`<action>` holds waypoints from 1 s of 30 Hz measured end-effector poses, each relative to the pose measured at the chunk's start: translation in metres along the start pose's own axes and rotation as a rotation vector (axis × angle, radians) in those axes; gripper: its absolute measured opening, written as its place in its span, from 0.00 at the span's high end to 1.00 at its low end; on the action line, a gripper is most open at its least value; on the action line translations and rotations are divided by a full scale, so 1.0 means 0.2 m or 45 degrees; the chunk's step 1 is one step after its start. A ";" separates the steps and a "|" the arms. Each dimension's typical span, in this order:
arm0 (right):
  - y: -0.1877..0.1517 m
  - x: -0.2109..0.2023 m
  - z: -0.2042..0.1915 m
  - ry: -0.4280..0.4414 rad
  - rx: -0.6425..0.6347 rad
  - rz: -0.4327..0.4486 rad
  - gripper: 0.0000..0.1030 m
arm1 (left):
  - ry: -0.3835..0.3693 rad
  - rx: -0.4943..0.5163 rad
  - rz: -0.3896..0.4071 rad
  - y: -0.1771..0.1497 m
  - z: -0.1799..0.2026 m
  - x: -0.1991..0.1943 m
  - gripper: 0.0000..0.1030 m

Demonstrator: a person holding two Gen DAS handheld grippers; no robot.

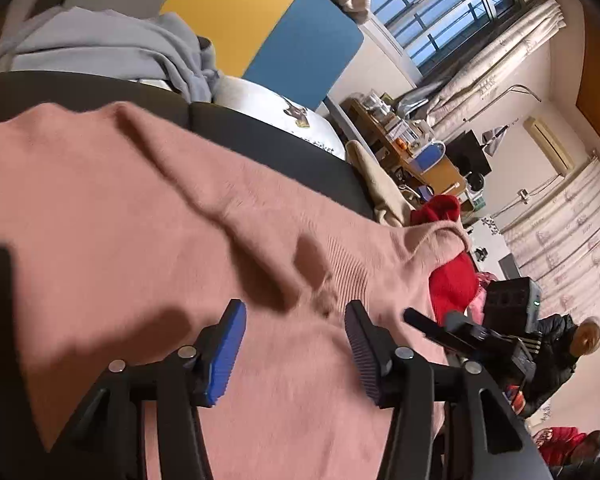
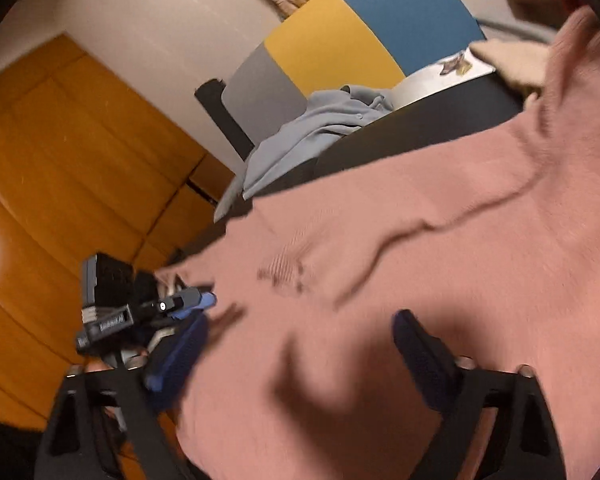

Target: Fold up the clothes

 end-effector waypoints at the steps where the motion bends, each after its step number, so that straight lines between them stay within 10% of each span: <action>1: 0.04 0.05 0.03 0.018 0.035 -0.006 0.19 | -0.001 -0.008 -0.014 0.03 0.00 0.04 0.48; 9: 0.11 0.33 0.24 0.029 0.197 -0.045 0.22 | -0.031 -0.116 -0.162 0.08 -0.09 0.31 0.47; 10: 0.12 0.35 0.25 -0.012 0.169 -0.059 0.32 | -0.061 -0.152 -0.202 0.06 -0.10 0.35 0.49; 12: 0.12 0.40 0.27 -0.110 0.112 -0.094 0.92 | -0.090 -0.152 -0.167 0.08 -0.09 0.35 0.62; 14: 0.10 0.44 0.29 -0.112 0.122 -0.125 0.94 | -0.115 -0.116 -0.155 0.09 -0.08 0.34 0.95; 27: 0.82 0.41 0.27 -0.041 0.044 0.032 0.94 | -0.332 -0.113 0.090 0.73 0.05 0.28 0.96; 30: 1.09 0.52 0.39 -0.022 0.161 0.079 0.90 | -0.273 -0.164 0.115 0.94 0.04 0.38 0.78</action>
Point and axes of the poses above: each gripper's, at about its wrist camera, not at the fingertips, and x roughly the way its jaws point, z to its right, y to its top, the point moved 8 cm from there along x, roughly the way its jaws point, and after that the axes turned 5 degrees about y, right-handed, at the moved point
